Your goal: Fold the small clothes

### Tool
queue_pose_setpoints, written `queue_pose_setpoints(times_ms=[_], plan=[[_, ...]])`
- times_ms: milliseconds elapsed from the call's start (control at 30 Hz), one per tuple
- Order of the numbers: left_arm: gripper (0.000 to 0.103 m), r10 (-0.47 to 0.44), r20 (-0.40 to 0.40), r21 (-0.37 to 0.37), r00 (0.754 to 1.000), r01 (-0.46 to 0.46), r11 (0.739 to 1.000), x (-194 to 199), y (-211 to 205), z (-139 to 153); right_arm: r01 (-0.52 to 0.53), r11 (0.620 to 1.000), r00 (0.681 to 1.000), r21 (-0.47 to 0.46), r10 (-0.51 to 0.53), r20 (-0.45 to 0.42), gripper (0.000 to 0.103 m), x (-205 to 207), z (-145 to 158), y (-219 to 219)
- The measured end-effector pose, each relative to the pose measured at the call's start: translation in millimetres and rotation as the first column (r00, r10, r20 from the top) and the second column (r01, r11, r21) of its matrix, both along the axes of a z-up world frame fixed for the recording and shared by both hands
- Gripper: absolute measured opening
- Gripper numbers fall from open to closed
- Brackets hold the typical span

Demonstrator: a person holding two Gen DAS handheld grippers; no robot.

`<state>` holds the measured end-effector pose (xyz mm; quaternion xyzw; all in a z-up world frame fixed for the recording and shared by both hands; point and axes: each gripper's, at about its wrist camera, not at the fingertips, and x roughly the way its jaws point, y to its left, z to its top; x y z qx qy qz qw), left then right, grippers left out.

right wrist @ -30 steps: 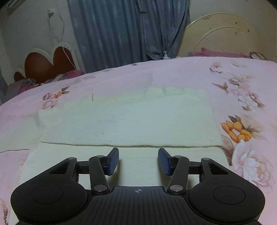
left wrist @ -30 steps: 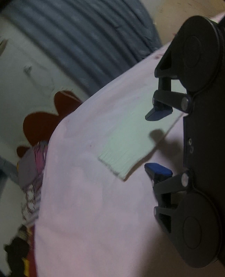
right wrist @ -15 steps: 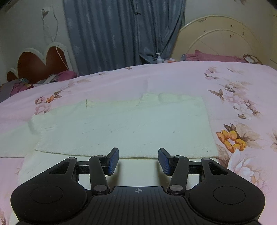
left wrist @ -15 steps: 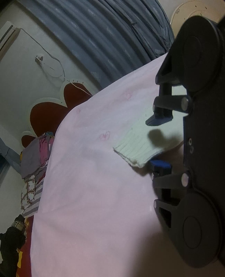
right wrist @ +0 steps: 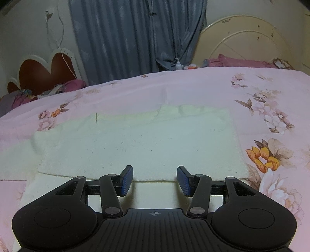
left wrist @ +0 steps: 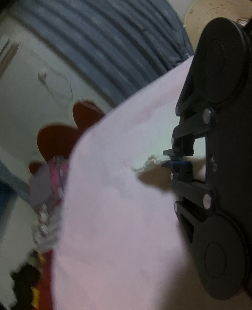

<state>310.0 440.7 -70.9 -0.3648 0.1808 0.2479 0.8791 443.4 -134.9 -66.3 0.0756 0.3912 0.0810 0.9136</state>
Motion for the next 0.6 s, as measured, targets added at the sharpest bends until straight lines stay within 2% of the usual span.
queue_pose_setpoints(times_ms=[167,233,300,433,600], plan=[[0.004,-0.156,0.051,0.097,0.986,0.151,0.984,34,-57,33,0.02,1.0,1.0,0.021,-0.021,0.018,0.051,-3,6,-18],[0.004,-0.234,0.061,0.113,0.97,0.226,0.968,54,-88,40,0.037,0.999,0.999,0.03,-0.038,0.023,0.051,-3,8,-27],[0.004,-0.325,0.056,0.126,0.944,0.316,0.94,77,-125,43,0.061,0.997,0.997,0.057,-0.063,0.033,0.051,-2,10,-40],[0.004,-0.498,0.016,0.147,0.867,0.491,0.859,117,-206,43,0.076,0.993,0.996,0.09,-0.08,0.046,0.051,-1,12,-60],[0.004,-0.657,-0.055,0.169,0.752,0.656,0.736,157,-306,36,0.106,0.985,0.992,0.137,-0.114,0.051,0.051,-6,14,-86]])
